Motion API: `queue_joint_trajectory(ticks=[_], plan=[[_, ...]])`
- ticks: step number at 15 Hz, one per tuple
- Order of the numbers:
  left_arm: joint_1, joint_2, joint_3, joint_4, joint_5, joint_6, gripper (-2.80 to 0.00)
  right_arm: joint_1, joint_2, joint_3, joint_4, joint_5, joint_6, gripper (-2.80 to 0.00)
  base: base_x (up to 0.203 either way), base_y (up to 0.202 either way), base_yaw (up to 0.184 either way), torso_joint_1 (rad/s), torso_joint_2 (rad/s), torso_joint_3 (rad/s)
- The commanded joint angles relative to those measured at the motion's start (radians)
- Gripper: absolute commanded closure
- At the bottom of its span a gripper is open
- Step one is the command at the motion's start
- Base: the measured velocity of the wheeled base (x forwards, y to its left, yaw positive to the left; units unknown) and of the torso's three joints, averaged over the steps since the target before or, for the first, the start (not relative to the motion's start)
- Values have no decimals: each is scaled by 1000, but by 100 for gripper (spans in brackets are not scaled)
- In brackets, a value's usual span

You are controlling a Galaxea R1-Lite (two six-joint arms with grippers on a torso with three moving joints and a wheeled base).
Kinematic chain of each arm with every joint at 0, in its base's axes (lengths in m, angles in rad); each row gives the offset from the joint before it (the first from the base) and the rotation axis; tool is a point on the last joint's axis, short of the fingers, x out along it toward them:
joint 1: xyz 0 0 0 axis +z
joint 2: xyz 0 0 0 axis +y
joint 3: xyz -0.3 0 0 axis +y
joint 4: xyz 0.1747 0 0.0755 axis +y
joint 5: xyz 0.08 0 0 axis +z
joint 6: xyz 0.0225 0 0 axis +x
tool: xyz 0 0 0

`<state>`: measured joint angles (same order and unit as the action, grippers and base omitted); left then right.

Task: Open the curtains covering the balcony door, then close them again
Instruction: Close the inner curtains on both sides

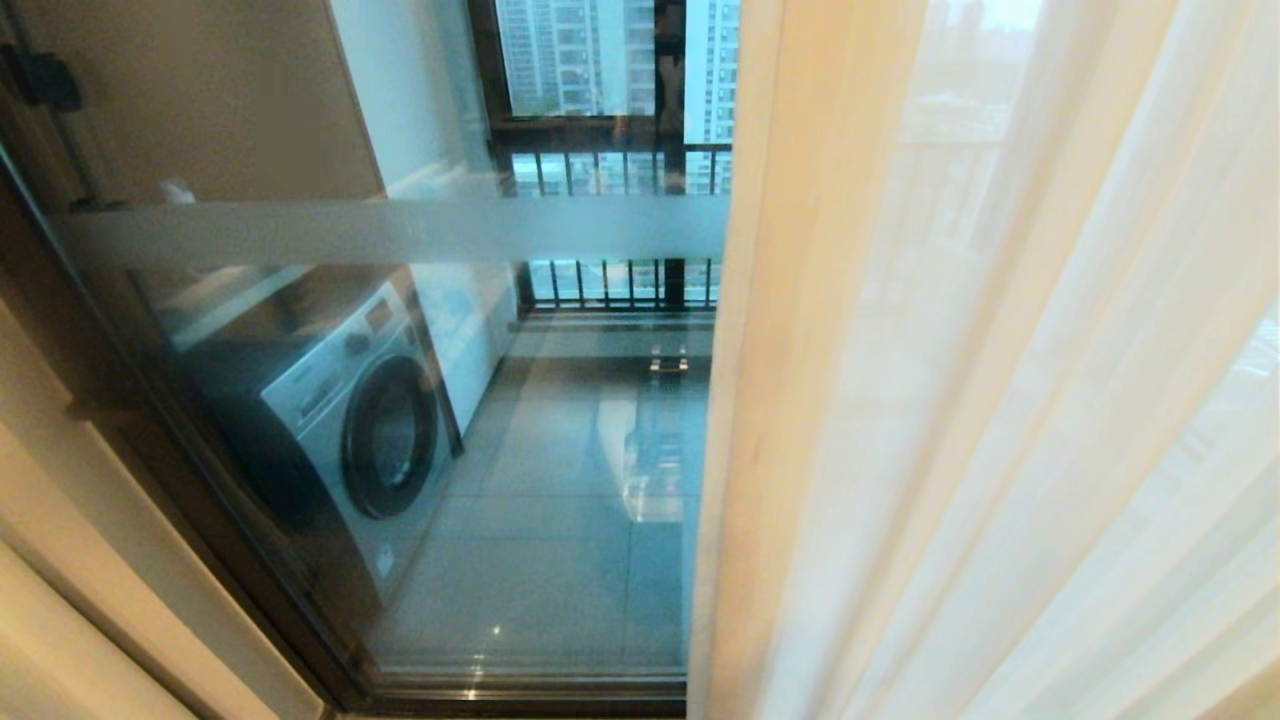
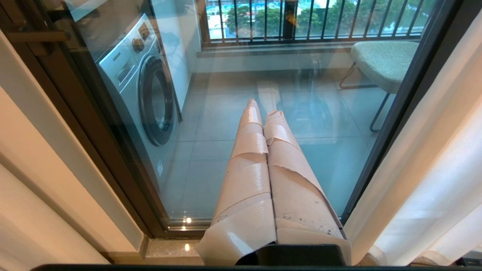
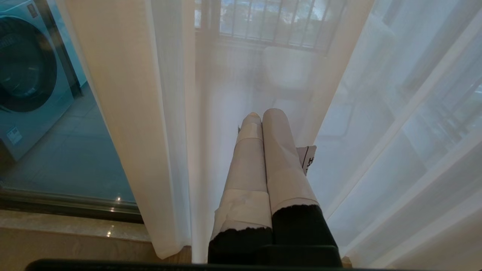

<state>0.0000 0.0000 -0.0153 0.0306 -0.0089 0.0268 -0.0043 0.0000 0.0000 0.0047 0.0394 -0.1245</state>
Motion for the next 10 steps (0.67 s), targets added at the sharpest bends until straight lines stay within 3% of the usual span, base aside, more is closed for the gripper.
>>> queue_joint_trajectory(ticks=[1,10], plan=[[0,0,0,0,0,1,0,0,0,0,0,1,-1,0,0,0,0,0,0,0],[0,0,-2,0,0,1,0,0,0,0,0,1,-1,0,0,0,0,0,0,0]])
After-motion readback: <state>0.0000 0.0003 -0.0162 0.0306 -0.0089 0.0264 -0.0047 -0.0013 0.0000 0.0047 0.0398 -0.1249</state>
